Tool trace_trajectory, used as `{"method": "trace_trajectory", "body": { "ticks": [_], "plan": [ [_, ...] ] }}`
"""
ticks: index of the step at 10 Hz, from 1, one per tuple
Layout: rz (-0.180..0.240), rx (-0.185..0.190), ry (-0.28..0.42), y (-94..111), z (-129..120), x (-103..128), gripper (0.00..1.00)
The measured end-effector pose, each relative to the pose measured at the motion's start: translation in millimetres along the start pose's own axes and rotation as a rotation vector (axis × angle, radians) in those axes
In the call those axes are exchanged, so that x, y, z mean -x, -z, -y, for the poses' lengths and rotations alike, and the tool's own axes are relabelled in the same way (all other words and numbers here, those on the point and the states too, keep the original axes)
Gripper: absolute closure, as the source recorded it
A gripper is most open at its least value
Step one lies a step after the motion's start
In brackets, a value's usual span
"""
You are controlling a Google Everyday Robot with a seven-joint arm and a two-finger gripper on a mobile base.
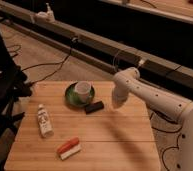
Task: Push the eraser across the table
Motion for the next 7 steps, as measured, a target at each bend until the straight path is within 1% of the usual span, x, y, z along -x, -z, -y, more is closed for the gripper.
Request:
{"method": "trace_trajectory", "body": {
  "ticks": [1, 3, 5, 6, 7],
  "plan": [
    [-0.003, 0.001, -0.004, 1, -2, -3, 1.00],
    [-0.003, 0.002, 0.001, 0, -1, -1, 1.00],
    [-0.005, 0.001, -0.007, 0, -1, -5, 1.00],
    [-0.007, -0.018, -0.019, 1, 8, -10, 1.00],
    [-0.013, -0.047, -0.032, 1, 22, -17, 1.00]
  ]
}}
